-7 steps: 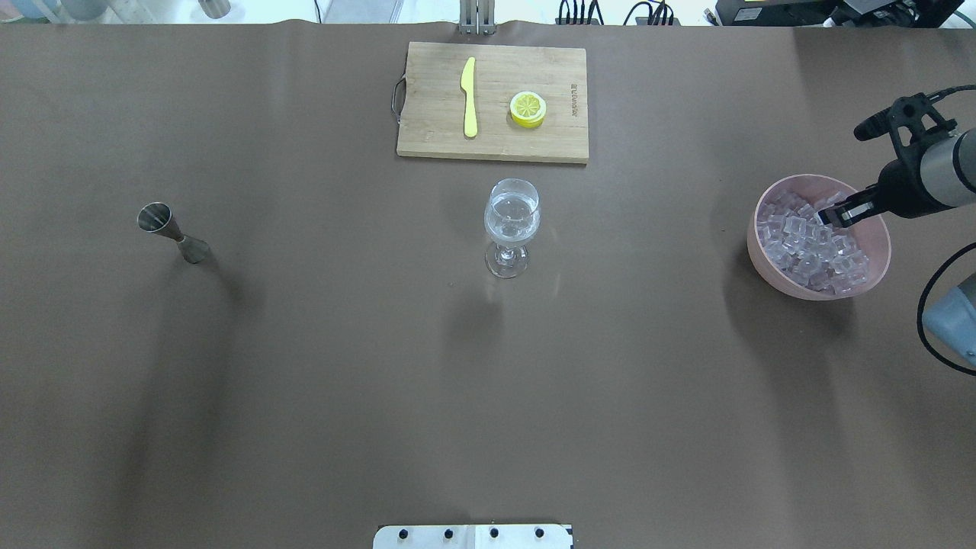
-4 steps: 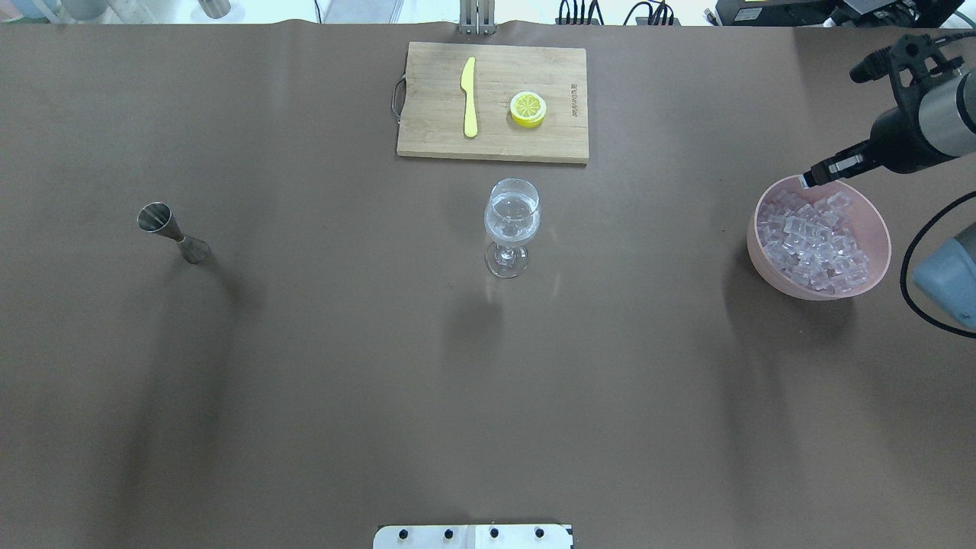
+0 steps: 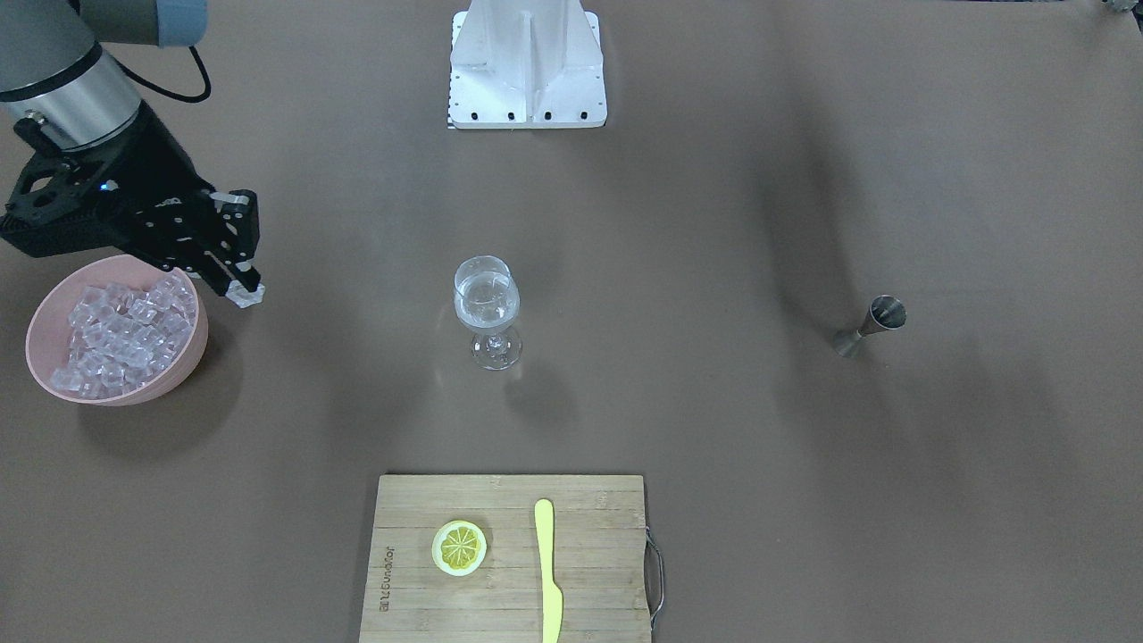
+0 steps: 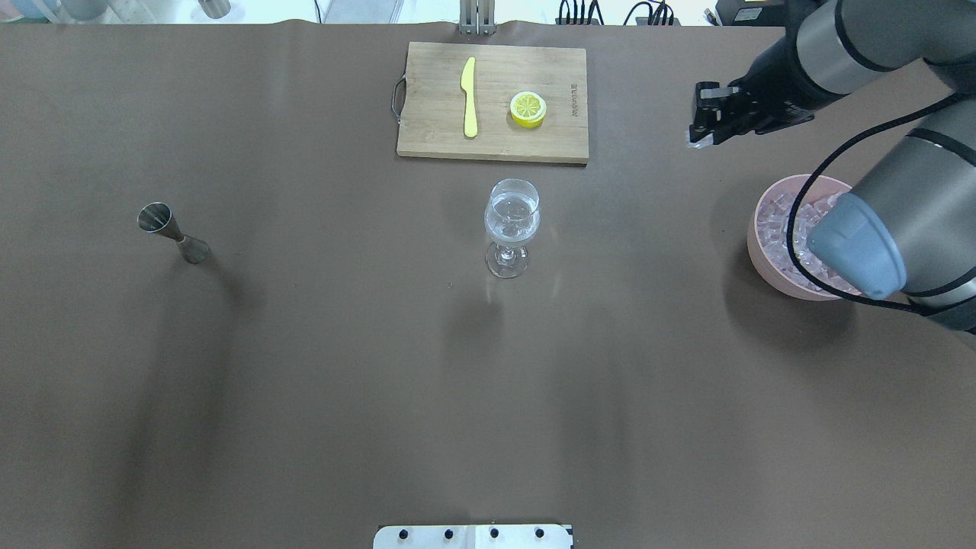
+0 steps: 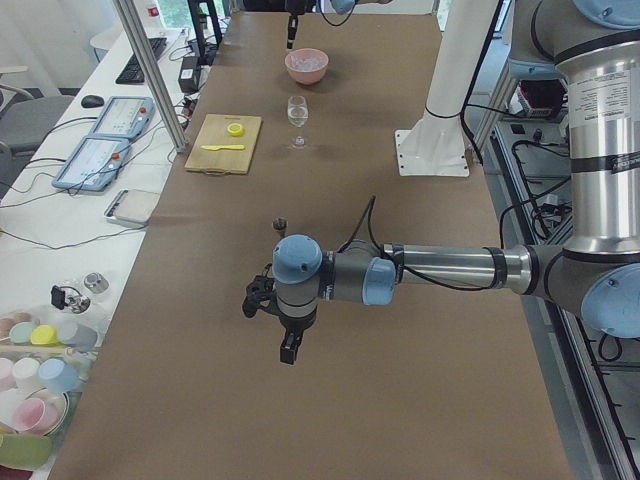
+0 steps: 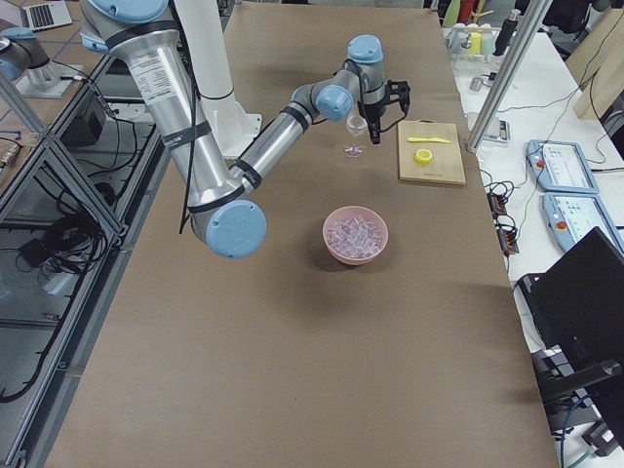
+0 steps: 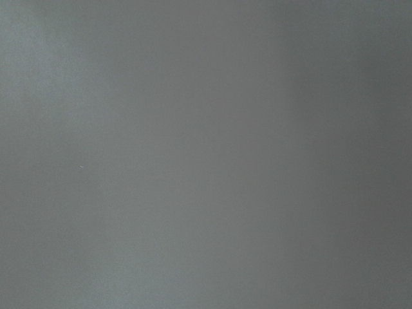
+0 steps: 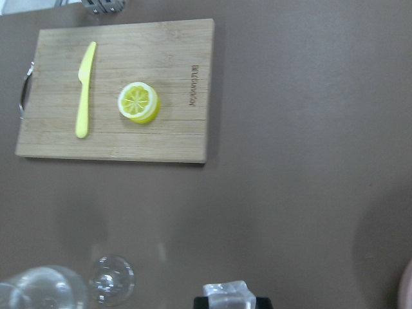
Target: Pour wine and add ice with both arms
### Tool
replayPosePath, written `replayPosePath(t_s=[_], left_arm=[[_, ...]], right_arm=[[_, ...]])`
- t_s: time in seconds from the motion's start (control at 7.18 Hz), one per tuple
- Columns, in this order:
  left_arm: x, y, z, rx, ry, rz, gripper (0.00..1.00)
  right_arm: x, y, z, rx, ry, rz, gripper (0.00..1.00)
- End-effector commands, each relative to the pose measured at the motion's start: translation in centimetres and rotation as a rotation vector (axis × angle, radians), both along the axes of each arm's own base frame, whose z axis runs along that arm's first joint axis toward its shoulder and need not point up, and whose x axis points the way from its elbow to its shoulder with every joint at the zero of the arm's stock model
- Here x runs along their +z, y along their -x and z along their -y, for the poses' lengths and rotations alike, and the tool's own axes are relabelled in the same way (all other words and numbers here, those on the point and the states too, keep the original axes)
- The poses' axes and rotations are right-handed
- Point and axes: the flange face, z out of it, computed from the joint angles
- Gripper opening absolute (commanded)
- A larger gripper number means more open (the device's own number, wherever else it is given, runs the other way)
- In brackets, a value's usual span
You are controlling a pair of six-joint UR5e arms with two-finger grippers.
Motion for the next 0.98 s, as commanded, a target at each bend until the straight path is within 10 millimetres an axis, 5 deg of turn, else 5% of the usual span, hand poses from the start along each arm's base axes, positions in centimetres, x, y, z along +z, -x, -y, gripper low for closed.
replayPosePath(t_s=[0.0,0.42,0.84], left_arm=[[0.1,0.1,-0.1,-0.002,0.002,0.001,0.99],[0.1,0.0,0.0,-0.001,0.006,0.001,0.99],[0.2,0.0,-0.1,-0.001,0.009,0.001,0.99]], right_arm=[[-6.3,6.9,-3.3,0.112,0.046,0.102,0.00],[-8.2,13.5,-7.7,0.237,-0.011,0.227,0.00],[-7.6,15.8,-9.0,0.221,-0.024,0.201,0.00]])
